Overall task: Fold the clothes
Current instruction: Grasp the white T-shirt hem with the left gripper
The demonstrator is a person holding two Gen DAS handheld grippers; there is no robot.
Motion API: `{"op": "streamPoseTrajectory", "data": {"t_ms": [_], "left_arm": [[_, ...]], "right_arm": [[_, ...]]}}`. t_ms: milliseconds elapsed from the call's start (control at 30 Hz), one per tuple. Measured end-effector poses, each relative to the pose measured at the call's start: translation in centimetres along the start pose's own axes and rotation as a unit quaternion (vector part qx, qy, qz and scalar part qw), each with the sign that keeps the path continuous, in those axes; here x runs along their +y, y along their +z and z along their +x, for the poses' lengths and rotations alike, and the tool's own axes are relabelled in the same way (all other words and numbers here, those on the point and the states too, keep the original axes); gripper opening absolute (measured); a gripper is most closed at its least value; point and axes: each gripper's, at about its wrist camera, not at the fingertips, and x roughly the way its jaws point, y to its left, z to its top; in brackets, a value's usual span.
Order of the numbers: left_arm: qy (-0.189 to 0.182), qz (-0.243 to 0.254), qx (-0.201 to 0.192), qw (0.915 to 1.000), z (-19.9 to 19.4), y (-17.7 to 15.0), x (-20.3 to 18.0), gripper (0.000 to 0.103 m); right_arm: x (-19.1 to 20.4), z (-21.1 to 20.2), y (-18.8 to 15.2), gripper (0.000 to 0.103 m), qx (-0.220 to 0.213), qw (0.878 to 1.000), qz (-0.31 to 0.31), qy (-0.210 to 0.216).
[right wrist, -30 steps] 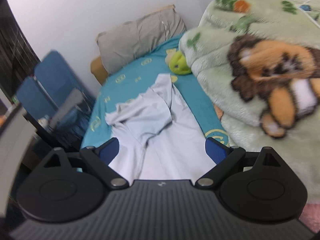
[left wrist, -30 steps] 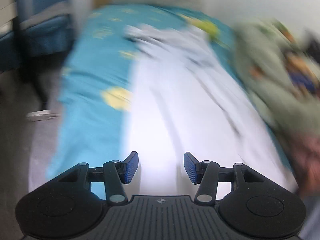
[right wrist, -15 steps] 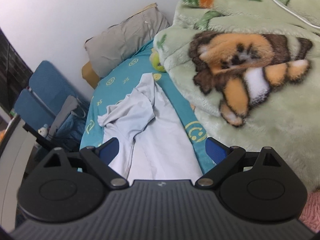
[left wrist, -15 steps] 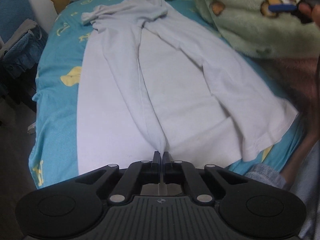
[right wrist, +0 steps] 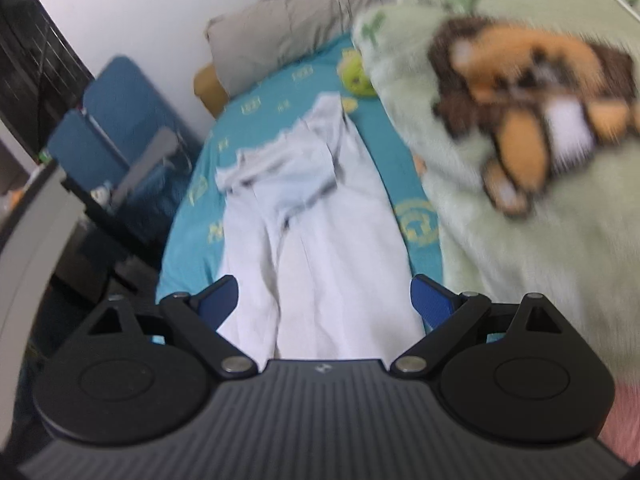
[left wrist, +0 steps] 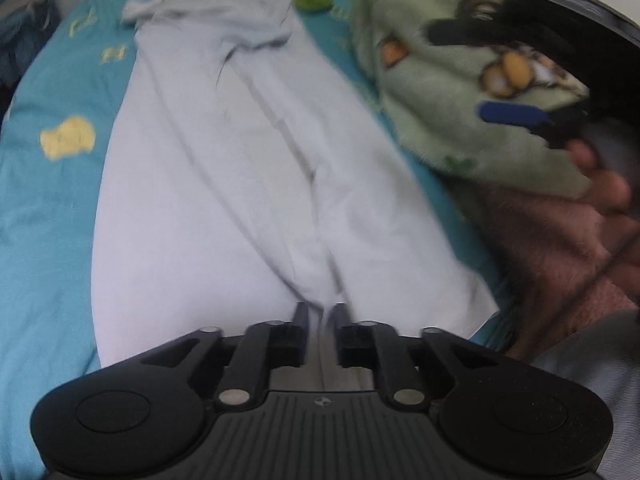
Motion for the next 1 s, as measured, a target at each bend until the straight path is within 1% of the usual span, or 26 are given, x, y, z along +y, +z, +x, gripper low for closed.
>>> {"op": "streamPoseTrajectory", "data": {"t_ms": [33, 67, 100, 133, 200, 267, 300, 367, 400, 500, 533, 600, 633, 667, 767, 833, 867, 900, 933, 967, 1000], "left_arm": [[-0.009, -0.019, -0.017, 0.9996, -0.6, -0.4, 1.2, 0.042], [-0.017, -0.038, -0.034, 0.9985, -1.3, -0.8, 2.5, 0.051], [-0.008, -0.064, -0.062, 0.9960, -2.3, -1.1, 4.1, 0.067], [0.000, -0.090, -0.090, 0.9919, -3.4, -1.4, 5.8, 0.076], [0.016, -0.141, -0.144, 0.9793, -5.4, -2.0, 9.1, 0.078], [-0.001, -0.224, -0.157, 0.9620, -6.2, -2.5, 12.6, 0.078], [-0.011, -0.253, -0.159, 0.9542, -6.2, -2.9, 13.8, 0.078], [-0.007, -0.288, -0.148, 0.9460, -5.8, -3.2, 15.1, 0.078], [-0.008, -0.288, -0.134, 0.9480, -5.2, -3.2, 15.1, 0.078], [-0.012, -0.288, -0.093, 0.9530, -3.6, -3.0, 15.0, 0.078], [-0.012, -0.277, -0.083, 0.9572, -3.1, -3.1, 14.5, 0.080], [-0.011, -0.239, -0.074, 0.9681, -3.0, -3.0, 13.4, 0.084], [-0.019, -0.229, -0.062, 0.9713, -2.8, -3.1, 13.1, 0.084], [-0.027, -0.226, -0.053, 0.9724, -2.6, -3.2, 13.0, 0.084], [-0.044, -0.228, -0.035, 0.9720, -2.4, -3.7, 12.6, 0.084], [-0.060, -0.222, -0.018, 0.9730, -2.1, -4.1, 12.4, 0.084], [-0.061, -0.215, -0.013, 0.9745, -2.0, -4.3, 12.1, 0.084], [-0.062, -0.209, -0.007, 0.9760, -2.0, -4.4, 11.8, 0.080], [-0.057, -0.204, -0.002, 0.9772, -1.9, -4.5, 11.5, 0.066], [-0.051, -0.200, 0.004, 0.9784, -1.9, -4.6, 11.3, 0.055], [-0.040, -0.197, 0.004, 0.9795, -1.9, -4.7, 11.2, 0.025]], "right_arm": [[-0.6, -0.3, -0.7, 0.094, 0.010, 1.000, 0.014, -0.003], [-1.1, -0.5, -1.3, 0.094, 0.021, 0.999, 0.027, -0.006], [-1.7, -0.7, -1.9, 0.094, 0.030, 0.999, 0.044, -0.009], [-2.2, -0.7, -2.3, 0.094, 0.039, 0.997, 0.064, -0.012], [-2.4, -0.3, -2.7, 0.094, 0.051, 0.995, 0.081, -0.027], [-2.3, 0.4, -3.0, 0.094, 0.061, 0.993, 0.088, -0.044], [-2.2, 0.9, -3.2, 0.094, 0.070, 0.992, 0.089, -0.053], [-1.7, 2.1, -3.7, 0.094, 0.095, 0.990, 0.082, -0.068], [-1.6, 2.6, -4.0, 0.094, 0.104, 0.988, 0.084, -0.079], [-2.3, 3.3, -5.4, 0.094, 0.116, 0.979, 0.118, -0.123], [-2.6, 3.4, -5.9, 0.094, 0.118, 0.976, 0.127, -0.134], [-3.0, 3.5, -6.5, 0.094, 0.118, 0.972, 0.136, -0.150], [-3.1, 3.6, -6.8, 0.094, 0.124, 0.970, 0.143, -0.150], [-3.1, 3.8, -7.1, 0.094, 0.137, 0.969, 0.153, -0.139], [-2.8, 4.3, -8.4, 0.094, 0.175, 0.963, 0.175, -0.107], [-2.2, 4.3, -9.3, 0.094, 0.198, 0.960, 0.177, -0.091], [-1.8, 4.2, -9.6, 0.094, 0.204, 0.959, 0.173, -0.089], [-1.4, 4.1, -9.9, 0.091, 0.211, 0.959, 0.166, -0.089], [-0.8, 4.0, -10.1, 0.081, 0.218, 0.959, 0.154, -0.090], [-0.2, 3.9, -10.4, 0.074, 0.224, 0.960, 0.140, -0.094], [0.4, 3.6, -10.6, 0.059, 0.226, 0.962, 0.126, -0.092]]}}
